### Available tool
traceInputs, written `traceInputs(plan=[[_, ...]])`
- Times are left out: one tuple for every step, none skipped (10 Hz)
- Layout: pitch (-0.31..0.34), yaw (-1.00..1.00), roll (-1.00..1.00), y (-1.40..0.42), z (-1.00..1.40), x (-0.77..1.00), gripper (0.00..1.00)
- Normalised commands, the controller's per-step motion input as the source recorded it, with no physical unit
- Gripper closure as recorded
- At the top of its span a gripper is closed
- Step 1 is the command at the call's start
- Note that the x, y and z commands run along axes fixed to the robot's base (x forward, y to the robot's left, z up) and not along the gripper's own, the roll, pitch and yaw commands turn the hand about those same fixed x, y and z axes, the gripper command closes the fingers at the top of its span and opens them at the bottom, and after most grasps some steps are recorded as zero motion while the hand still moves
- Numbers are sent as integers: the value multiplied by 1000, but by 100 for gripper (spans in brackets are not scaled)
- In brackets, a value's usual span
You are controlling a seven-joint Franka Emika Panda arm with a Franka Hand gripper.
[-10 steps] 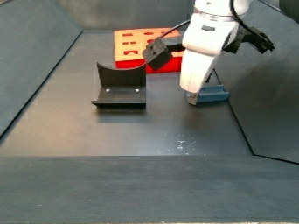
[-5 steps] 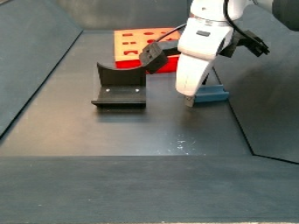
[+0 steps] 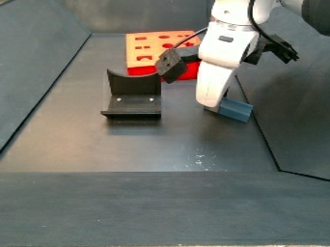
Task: Pick up the arch object. Move up. Place the arch object on the fixture. Regrasp the arch object. Move to above the board. Insert the arch object.
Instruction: Pick up the arch object.
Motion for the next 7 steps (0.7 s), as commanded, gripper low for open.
traceInputs(plan=[[0, 0, 0, 0, 0, 0, 100], [0, 0, 0, 0, 0, 0, 100], [0, 0, 0, 0, 0, 0, 100], [0, 0, 0, 0, 0, 0, 100], [0, 0, 0, 0, 0, 0, 100], [0, 0, 0, 0, 0, 0, 100], [0, 0, 0, 0, 0, 0, 100]])
